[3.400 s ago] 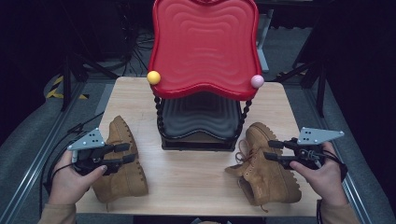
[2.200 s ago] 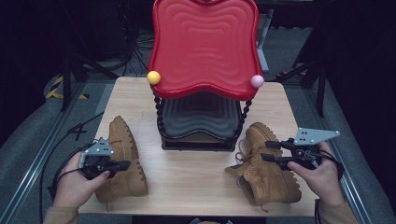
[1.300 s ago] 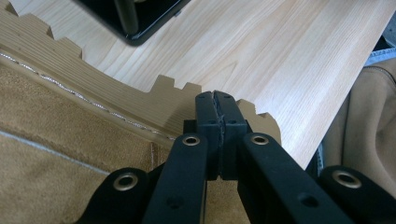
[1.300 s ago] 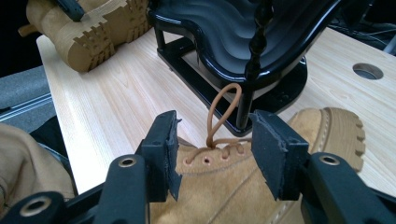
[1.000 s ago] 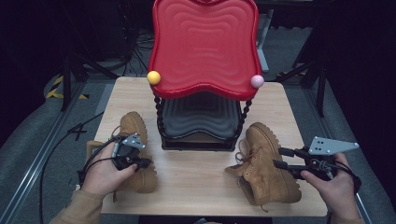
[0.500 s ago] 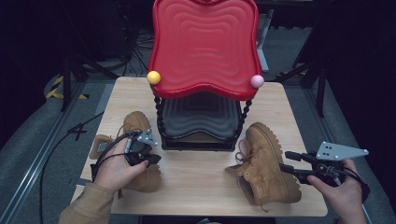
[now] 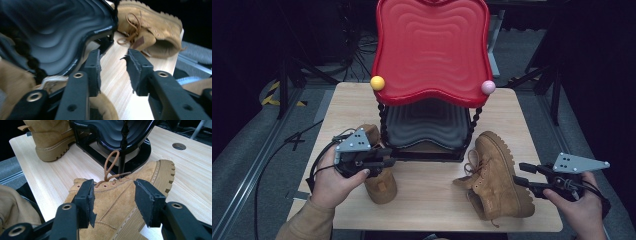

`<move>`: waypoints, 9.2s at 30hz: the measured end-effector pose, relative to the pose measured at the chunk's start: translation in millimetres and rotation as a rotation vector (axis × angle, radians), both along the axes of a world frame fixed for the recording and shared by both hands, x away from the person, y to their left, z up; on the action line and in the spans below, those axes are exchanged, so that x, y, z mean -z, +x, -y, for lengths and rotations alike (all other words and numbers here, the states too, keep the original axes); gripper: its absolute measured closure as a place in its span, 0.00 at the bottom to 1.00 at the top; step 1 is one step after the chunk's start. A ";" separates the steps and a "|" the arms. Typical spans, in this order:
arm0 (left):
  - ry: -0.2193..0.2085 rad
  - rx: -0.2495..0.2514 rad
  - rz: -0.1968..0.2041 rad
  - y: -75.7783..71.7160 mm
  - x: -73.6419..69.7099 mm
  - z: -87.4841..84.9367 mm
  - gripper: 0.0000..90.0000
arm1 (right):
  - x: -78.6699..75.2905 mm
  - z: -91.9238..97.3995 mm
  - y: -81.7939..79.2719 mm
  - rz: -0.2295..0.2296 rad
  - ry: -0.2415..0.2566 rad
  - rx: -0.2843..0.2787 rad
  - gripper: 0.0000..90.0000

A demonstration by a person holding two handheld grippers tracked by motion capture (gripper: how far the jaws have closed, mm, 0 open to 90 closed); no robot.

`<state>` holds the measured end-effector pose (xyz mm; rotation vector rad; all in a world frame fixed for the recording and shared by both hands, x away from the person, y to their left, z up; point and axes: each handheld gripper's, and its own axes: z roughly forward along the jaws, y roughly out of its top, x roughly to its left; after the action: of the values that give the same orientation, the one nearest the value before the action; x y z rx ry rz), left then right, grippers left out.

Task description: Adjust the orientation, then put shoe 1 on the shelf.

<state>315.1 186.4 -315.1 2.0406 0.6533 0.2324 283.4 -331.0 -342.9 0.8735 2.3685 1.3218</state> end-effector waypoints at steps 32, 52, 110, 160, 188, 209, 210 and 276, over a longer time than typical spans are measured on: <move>-0.019 -0.267 -0.093 72.3 60.6 -54.6 0.47 | 5.8 2.7 -2.2 -0.027 -0.004 0.019 0.56; 0.001 -0.229 -0.056 67.9 54.0 -62.9 0.92 | 7.8 8.2 -3.2 -0.035 0.001 0.038 0.56; -0.014 -0.062 0.268 41.7 -174.7 -92.6 0.91 | 6.3 0.3 0.7 -0.034 0.010 0.012 0.56; -0.006 0.046 0.427 101.7 -295.6 -14.5 0.91 | 14.6 19.6 -22.7 -0.078 0.024 0.063 0.55; -0.043 0.066 0.469 176.2 -310.1 40.6 0.91 | 25.7 39.9 -19.5 -0.118 0.033 0.076 0.55; -0.032 0.134 0.394 189.3 -286.2 49.4 0.90 | 25.9 33.3 -22.1 -0.128 0.024 0.059 0.55; -0.025 0.134 0.393 188.7 -286.1 49.3 0.90 | 25.7 32.9 -22.0 -0.128 0.024 0.058 0.55; -0.144 0.265 0.294 29.4 -69.0 98.7 0.42 | 37.6 34.2 -8.0 -0.145 0.010 0.135 0.98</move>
<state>344.5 87.7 -246.2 1.8812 0.2089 0.3127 275.5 -365.2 -380.5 1.1467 2.3626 1.2566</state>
